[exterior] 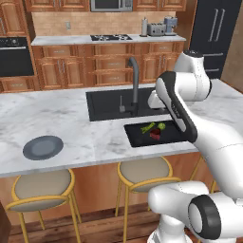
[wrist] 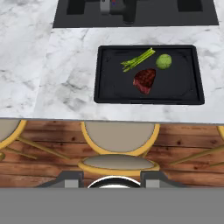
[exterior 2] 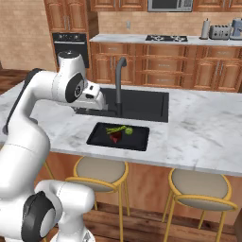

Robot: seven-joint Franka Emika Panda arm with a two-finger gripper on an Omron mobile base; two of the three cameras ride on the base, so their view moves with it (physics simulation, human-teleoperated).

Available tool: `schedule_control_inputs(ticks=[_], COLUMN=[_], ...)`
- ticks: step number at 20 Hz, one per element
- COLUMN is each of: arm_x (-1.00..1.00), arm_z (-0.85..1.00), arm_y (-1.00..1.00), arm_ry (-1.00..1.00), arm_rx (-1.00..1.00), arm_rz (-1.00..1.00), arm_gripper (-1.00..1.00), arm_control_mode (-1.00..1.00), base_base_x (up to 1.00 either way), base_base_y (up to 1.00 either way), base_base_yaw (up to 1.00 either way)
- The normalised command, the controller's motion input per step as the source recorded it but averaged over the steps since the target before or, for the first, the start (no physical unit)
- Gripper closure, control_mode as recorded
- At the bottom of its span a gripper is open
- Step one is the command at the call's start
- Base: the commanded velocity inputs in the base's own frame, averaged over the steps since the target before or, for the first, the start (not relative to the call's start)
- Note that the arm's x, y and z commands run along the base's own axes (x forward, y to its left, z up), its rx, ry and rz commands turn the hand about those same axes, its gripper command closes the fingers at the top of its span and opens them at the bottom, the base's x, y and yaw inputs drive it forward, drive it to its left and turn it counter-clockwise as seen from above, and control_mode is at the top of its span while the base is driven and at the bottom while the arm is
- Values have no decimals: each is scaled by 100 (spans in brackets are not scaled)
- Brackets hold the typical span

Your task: Create a steak meal by picking up the steak and asparagus from the tray and placing them on the plate. Leave the lime on the tray.

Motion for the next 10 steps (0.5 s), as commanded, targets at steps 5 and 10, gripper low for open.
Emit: schedule_control_inputs(ticks=[5, 10], arm_x=[-21, -37], arm_z=[-4, -13], arm_y=[0, 0], arm_ry=[0, 0], arm_rx=[0, 0], arm_rz=[0, 0], arm_gripper=[-100, -100], arm_control_mode=[-100, -100], base_base_x=[0, 0], base_base_y=[0, 0], base_base_yaw=[0, 0])
